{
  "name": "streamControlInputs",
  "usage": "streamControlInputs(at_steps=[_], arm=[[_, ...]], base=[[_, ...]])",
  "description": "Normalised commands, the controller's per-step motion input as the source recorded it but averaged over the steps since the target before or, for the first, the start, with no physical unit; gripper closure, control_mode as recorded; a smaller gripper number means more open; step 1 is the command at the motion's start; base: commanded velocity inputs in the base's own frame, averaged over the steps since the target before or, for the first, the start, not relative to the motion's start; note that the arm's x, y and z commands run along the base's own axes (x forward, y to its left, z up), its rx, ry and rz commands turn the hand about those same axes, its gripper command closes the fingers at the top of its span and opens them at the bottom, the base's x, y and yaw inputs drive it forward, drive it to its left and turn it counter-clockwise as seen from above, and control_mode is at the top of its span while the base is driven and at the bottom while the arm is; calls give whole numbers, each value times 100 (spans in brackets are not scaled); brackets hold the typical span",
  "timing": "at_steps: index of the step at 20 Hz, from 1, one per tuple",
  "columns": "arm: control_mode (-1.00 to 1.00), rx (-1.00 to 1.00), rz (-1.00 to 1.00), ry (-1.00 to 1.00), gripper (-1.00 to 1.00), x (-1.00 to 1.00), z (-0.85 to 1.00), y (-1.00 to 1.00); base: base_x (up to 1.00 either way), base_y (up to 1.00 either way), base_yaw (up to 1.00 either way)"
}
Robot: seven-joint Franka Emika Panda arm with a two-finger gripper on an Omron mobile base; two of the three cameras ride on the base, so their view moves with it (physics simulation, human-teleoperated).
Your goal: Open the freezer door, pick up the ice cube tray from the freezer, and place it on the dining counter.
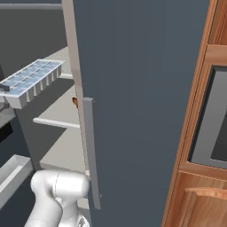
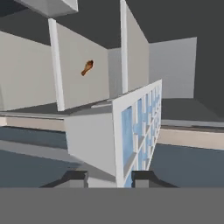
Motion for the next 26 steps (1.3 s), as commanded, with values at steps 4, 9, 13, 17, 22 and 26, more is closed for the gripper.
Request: streamControlInputs(at_steps=[4, 9, 13, 17, 22, 26], arm=[[100, 0, 0, 0, 100, 0, 0, 0], [100, 0, 0, 0, 100, 0, 0, 0], [100, 0, 0, 0, 100, 0, 0, 0], [100, 0, 0, 0, 100, 0, 0, 0], [100, 0, 0, 0, 100, 0, 0, 0], [100, 0, 0, 0, 100, 0, 0, 0]], base=[[-100, -34, 0], [-100, -19, 2], [-100, -14, 24], [-100, -53, 55], [-100, -76, 69], [-100, -47, 81]])
